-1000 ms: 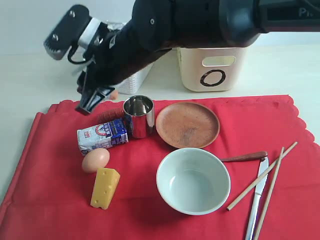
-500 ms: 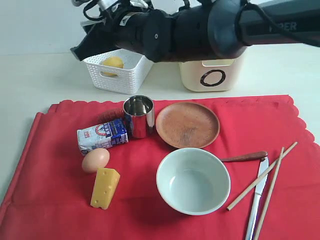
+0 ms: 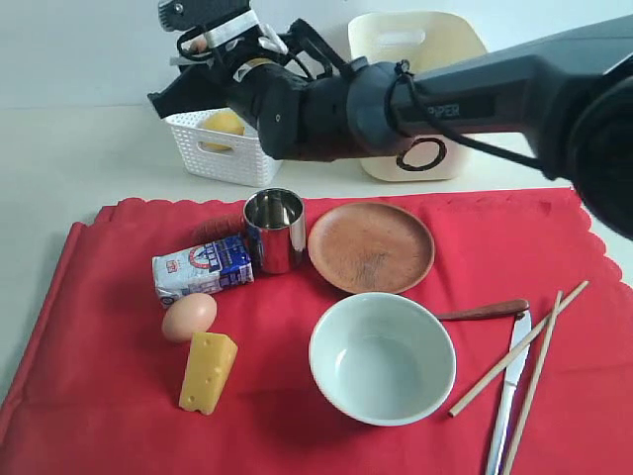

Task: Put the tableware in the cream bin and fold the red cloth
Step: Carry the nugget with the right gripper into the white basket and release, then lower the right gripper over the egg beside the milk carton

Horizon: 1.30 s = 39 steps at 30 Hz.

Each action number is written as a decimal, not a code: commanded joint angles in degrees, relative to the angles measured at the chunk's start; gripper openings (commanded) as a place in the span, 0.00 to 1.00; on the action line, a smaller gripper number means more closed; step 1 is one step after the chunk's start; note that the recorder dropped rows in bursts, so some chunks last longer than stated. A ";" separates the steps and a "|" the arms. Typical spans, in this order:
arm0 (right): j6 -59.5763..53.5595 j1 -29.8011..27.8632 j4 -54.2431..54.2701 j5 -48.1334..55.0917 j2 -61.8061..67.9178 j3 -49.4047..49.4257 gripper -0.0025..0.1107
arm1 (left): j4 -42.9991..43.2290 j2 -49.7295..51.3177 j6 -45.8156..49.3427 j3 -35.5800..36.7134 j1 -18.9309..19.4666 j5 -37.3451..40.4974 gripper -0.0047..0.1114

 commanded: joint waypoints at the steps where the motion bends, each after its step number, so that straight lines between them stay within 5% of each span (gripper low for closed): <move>1: 0.02 -0.24 1.03 -4.30 2.53 -0.75 0.02 | -0.03 -0.37 -0.23 0.17 0.25 -0.05 0.05; 8: -1.27 -0.30 7.16 -8.71 3.86 -0.75 0.06 | -0.03 -0.37 -0.12 0.17 0.25 -0.05 0.05; 12: -2.02 -0.30 8.32 -8.19 3.86 -0.75 0.26 | -0.03 -0.37 -0.12 0.17 0.25 -0.05 0.05; 17: -1.90 -0.30 8.55 -11.10 3.86 -0.75 0.69 | -0.03 -0.37 -0.09 0.17 0.25 -0.05 0.05; 23: -4.70 -0.30 17.09 -6.21 2.40 -0.75 0.70 | -0.03 -0.37 -0.22 0.17 0.25 -0.05 0.05; 36: -60.73 0.07 68.04 2.24 -11.39 -0.52 0.70 | -0.03 -0.37 -0.24 0.17 0.25 -0.05 0.05; 39: -69.58 0.66 70.67 1.22 -13.43 0.04 0.67 | -0.03 -0.37 -0.24 0.17 0.25 -0.05 0.05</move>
